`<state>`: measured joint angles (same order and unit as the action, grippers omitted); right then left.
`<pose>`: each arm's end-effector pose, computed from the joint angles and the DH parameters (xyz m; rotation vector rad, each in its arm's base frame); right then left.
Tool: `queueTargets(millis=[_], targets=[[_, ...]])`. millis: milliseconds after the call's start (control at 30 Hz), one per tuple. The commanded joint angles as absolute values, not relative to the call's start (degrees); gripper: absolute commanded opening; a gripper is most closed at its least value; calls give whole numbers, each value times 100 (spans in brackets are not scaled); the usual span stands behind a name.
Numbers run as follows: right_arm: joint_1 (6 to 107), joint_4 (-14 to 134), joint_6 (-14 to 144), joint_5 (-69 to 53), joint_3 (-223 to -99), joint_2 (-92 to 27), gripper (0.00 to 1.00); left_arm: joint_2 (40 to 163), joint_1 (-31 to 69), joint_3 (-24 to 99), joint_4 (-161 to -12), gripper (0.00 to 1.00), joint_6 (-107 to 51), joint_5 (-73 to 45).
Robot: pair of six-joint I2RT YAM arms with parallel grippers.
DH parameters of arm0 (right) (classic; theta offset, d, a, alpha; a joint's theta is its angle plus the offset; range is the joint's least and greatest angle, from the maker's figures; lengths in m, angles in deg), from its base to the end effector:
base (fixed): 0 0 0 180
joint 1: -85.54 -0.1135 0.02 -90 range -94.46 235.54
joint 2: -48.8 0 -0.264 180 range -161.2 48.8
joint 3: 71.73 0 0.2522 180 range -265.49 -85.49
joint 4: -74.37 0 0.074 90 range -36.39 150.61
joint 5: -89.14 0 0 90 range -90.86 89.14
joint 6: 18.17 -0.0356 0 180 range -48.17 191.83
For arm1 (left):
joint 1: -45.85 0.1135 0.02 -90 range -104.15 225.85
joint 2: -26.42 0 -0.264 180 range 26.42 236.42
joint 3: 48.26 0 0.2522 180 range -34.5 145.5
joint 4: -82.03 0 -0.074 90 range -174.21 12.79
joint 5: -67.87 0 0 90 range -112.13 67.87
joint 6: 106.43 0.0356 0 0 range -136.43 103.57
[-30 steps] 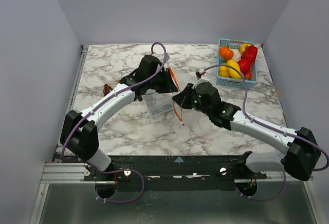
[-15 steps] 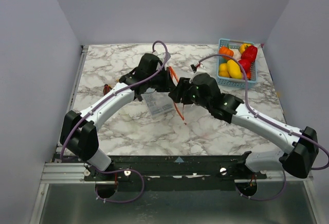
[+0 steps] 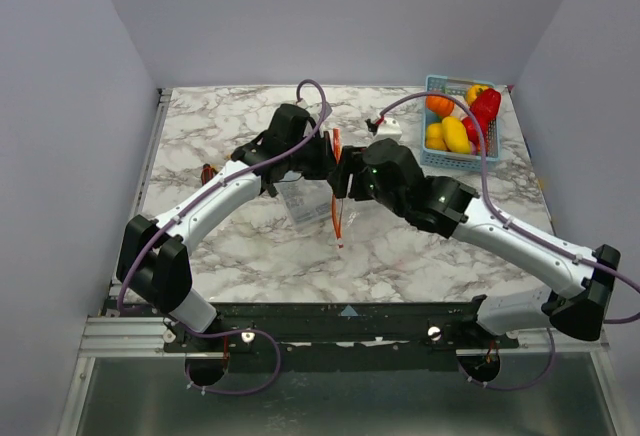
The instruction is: Place the food in the zip-top bag and seal the zipper
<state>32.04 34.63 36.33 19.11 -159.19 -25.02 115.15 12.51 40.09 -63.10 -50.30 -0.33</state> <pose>0.1811 0.2243 0.3792 -0.0981 2.0534 0.6366 0.2883 -0.2055 0.3140 0.2220 2.3354 -1.0434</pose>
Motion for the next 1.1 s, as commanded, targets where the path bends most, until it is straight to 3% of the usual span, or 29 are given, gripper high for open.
queueTargets(millis=[0,100,500,733,800,1067], targets=[[2800,2498,3584,3486,-16337,-2870,64,11382,1263,4130,-6390,0,-5040,285],[2606,2327,3409,4005,-16358,-3036,64,11263,1265,4040,-6540,0,-5093,456],[2441,2793,3343,4375,-16081,-3662,41,11165,1313,4032,-6565,0,-5141,555],[2428,3330,3302,4512,-15572,-3340,1,11059,1317,4029,-6516,0,-5021,295],[2426,3488,3210,4417,-15440,-3205,1,11070,1321,4038,-6482,0,-5000,241],[2568,3810,3288,3942,-15684,-2951,1,10979,1317,4012,-6505,23,-4904,134]])
